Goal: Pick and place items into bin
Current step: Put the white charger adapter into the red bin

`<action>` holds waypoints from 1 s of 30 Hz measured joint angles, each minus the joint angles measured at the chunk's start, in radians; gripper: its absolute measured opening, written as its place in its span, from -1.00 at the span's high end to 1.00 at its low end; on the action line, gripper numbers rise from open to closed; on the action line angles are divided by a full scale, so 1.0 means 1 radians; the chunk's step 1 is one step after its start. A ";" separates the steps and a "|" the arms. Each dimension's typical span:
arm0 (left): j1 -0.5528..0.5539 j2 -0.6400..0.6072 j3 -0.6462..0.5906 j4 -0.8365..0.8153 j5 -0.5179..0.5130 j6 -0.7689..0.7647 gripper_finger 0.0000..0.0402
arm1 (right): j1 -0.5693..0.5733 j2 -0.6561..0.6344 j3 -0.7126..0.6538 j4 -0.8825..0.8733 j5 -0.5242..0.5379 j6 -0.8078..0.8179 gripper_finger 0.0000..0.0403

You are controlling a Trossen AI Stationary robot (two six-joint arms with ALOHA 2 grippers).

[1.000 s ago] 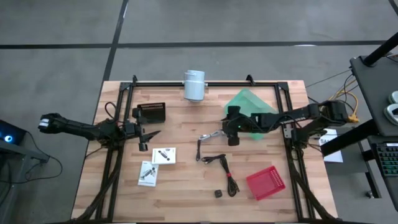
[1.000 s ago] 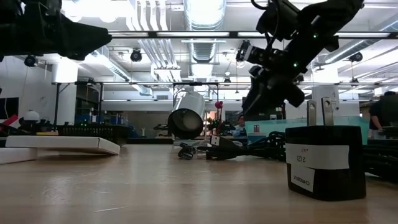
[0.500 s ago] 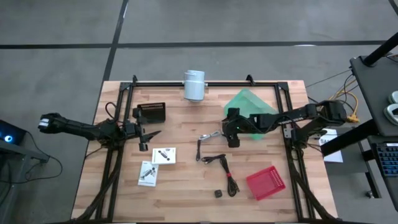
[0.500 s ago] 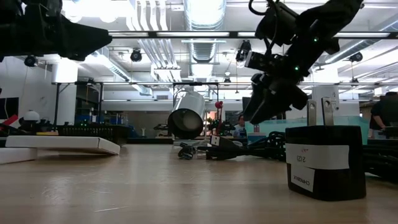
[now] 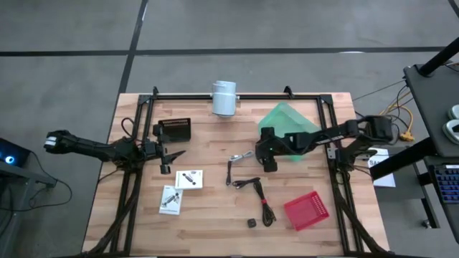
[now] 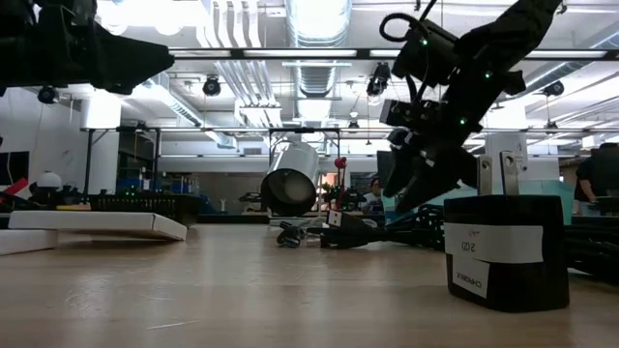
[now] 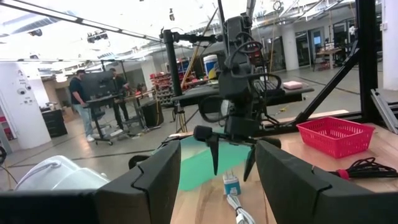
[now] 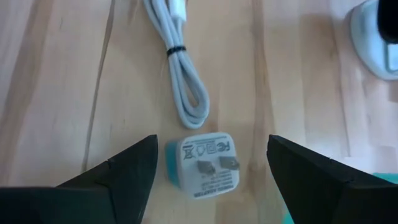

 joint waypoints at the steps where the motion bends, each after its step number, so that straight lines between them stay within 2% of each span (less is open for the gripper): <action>1: 0.000 0.000 0.000 0.000 0.000 0.000 0.04 | -0.001 0.005 0.000 -0.001 0.000 0.000 -0.42; 13: 0.000 0.000 0.000 -0.001 0.000 0.000 0.04 | -0.023 0.052 0.000 -0.006 0.001 -0.015 -0.34; 30: 0.000 0.000 0.000 -0.001 0.000 0.000 0.04 | -0.022 0.060 0.000 -0.007 0.001 -0.015 0.04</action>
